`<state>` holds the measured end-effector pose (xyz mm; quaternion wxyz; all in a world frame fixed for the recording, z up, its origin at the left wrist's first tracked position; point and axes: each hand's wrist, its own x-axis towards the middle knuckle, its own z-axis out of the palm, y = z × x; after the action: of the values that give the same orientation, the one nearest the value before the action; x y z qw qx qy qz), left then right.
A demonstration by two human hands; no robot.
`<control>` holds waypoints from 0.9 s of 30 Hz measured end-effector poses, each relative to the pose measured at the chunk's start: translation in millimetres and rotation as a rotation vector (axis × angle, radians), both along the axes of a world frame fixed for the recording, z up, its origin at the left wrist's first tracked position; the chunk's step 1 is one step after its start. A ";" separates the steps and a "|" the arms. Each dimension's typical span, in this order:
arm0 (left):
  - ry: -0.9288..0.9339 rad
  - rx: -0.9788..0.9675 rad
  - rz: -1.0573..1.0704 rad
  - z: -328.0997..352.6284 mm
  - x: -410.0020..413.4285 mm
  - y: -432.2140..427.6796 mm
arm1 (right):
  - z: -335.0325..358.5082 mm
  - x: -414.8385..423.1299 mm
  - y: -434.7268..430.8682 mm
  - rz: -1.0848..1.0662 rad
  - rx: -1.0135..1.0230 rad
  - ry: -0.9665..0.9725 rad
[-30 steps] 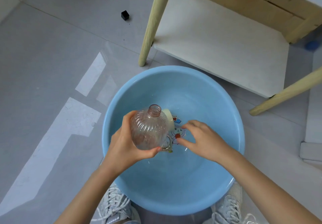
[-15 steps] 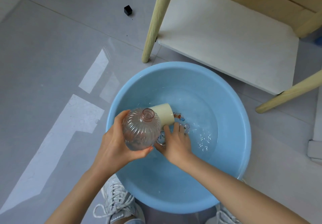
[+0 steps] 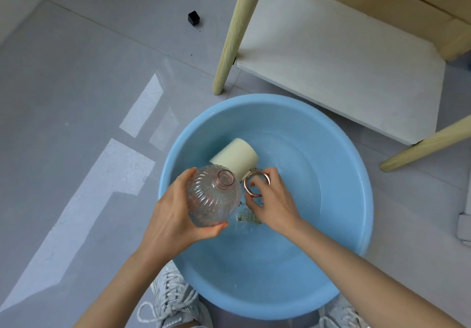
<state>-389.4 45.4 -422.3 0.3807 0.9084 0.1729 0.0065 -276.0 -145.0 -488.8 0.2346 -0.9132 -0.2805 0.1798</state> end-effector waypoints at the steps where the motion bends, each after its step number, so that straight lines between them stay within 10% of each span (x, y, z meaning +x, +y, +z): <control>1: -0.006 0.011 -0.004 -0.4 0.5 0.4 | 5.8 5.4 -2.8 -0.026 0.046 0.014; 15: -0.042 0.262 -0.207 -12.5 0.1 -1.3 | 33.1 41.4 -23.8 0.008 -0.141 -0.258; 27: -0.048 0.277 -0.199 -15.4 0.0 -1.9 | 79.4 62.5 -42.5 -0.294 -0.014 0.286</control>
<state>-389.3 43.5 -437.7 0.2548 0.9643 0.0705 0.0145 -213.6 -187.5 -409.4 0.2896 -0.9110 -0.1068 0.2735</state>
